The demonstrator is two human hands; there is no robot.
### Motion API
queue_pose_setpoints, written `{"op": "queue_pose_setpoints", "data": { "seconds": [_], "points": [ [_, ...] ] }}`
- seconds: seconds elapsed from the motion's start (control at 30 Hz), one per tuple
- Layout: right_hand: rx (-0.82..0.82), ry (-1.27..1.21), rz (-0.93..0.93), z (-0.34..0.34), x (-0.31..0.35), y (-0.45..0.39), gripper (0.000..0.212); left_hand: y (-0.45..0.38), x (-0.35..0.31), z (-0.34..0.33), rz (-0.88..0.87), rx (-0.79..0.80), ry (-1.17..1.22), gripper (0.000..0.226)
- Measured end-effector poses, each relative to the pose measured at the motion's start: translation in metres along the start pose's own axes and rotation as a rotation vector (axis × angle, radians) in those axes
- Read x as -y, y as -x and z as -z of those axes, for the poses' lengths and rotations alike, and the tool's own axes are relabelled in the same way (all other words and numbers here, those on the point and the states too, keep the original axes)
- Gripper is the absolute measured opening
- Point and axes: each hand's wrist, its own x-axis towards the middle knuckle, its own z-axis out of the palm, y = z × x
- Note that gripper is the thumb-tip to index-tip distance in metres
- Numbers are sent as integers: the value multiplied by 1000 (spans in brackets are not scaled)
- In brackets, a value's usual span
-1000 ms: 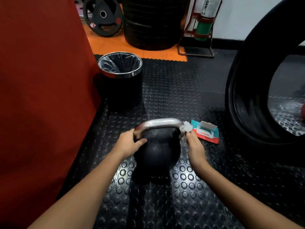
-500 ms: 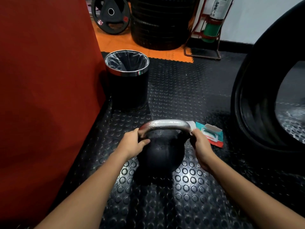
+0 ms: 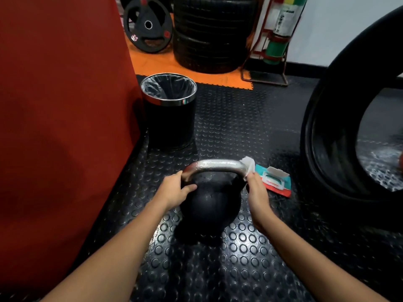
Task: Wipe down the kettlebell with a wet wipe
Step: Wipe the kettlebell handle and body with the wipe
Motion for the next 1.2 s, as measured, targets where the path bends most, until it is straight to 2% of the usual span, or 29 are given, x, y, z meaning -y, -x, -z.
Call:
{"op": "queue_pose_setpoints", "data": {
  "seconds": [0.13, 0.23, 0.37, 0.5, 0.57, 0.67, 0.77, 0.83, 0.93, 1.1, 1.2],
  "points": [
    [-2, -32, -106, 10, -5, -5, 31, -2, -3, -1, 15, -8, 25, 43],
    [-58, 0, -2, 7, 5, -12, 30, -2, -1, -4, 10, -12, 40, 43],
    [-165, -129, 47, -1, 6, -8, 23, -3, 1, -6, 5, -37, 37, 40],
    [-120, -8, 2, -3, -9, 1, 27, -3, 4, -9, 16, -45, 39, 43],
    [-105, 40, 38, 1, -3, -1, 29, -4, 3, -9, 22, -49, 19, 49],
    [-91, -35, 118, 3, 8, -3, 38, -3, 3, -10, 39, -61, 14, 48],
    [-156, 33, 149, 7, 4, 4, 33, -2, 1, -11, 43, -61, 6, 49],
    [-201, 134, 107, 9, 4, 0, 34, -2, 0, -11, 44, -60, 3, 48],
    [-190, 232, 62, 7, 11, -10, 33, -1, 0, -11, 32, -68, 19, 41],
    [-148, 225, 196, -1, 4, -3, 21, 0, 1, -10, 21, -61, 35, 43],
    [-77, 223, 99, -1, -10, 4, 25, 0, 2, -10, 10, -61, 45, 41]
  ]
}}
